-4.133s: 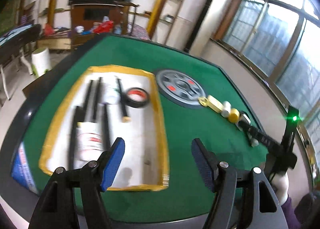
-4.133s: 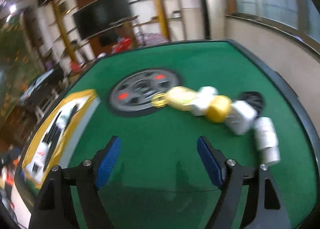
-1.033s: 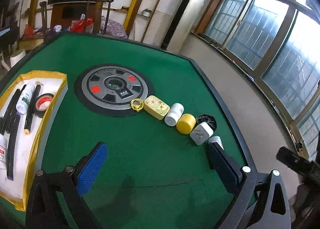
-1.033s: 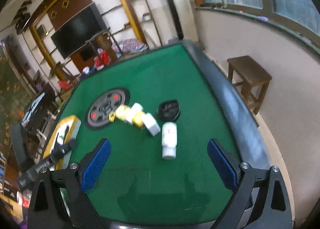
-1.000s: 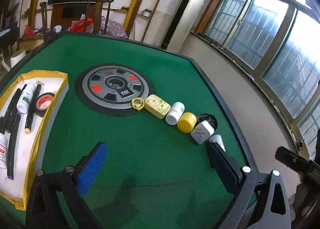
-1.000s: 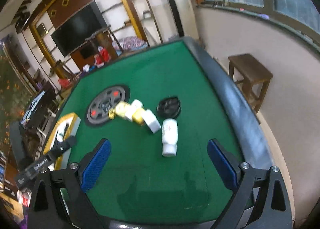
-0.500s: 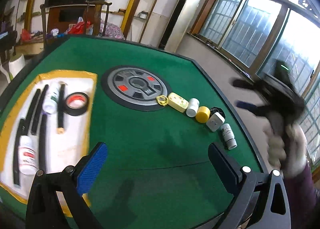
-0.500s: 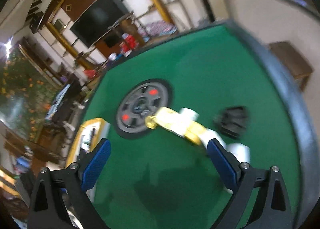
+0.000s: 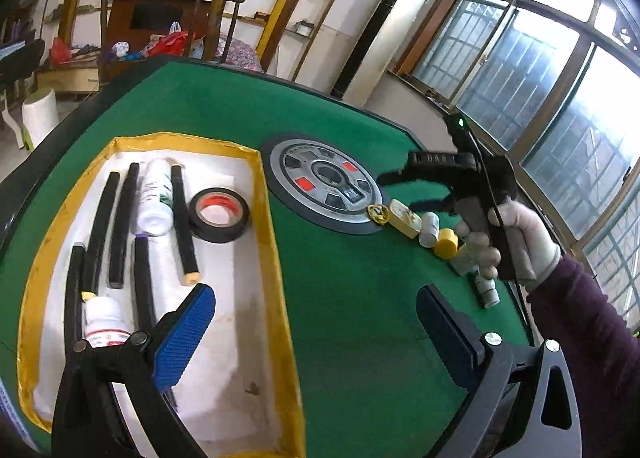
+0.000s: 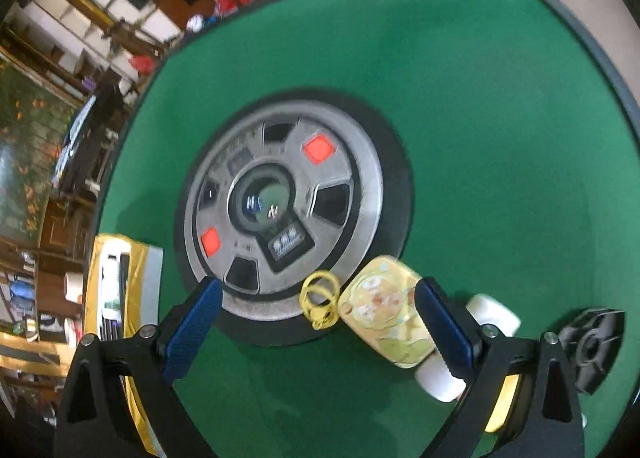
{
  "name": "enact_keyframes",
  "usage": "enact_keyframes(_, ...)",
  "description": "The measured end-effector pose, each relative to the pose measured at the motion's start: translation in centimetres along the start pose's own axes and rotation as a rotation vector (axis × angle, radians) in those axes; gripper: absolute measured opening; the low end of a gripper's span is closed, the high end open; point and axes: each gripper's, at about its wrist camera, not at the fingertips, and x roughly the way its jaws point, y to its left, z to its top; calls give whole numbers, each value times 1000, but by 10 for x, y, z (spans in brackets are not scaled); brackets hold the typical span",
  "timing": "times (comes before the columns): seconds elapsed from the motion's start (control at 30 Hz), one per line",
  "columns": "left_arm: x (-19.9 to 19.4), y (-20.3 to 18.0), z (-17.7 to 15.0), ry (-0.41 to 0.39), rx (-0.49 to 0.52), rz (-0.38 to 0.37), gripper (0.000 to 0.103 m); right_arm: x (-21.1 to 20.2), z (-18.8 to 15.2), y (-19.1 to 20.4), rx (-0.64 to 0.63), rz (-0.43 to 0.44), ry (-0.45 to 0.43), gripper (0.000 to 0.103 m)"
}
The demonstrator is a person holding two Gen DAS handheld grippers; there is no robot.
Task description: Organize rigid objects
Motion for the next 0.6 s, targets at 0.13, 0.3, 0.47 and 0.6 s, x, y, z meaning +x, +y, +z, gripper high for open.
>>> enact_keyframes(0.13,-5,-1,0,-18,18,-4,101,3,-27,18,-48,138,72,97)
enact_keyframes(0.3,-3,-13,-4,-9,23,-6,101,-21,-67,52,-227,206,50,95)
enact_keyframes(0.47,-6,-26,-12,-10,8,16,101,-23,-13,19,-147,-79,-84,95)
enact_keyframes(0.6,-14,-30,-12,-23,4,59,101,16,7,-8,-69,-85,26,95)
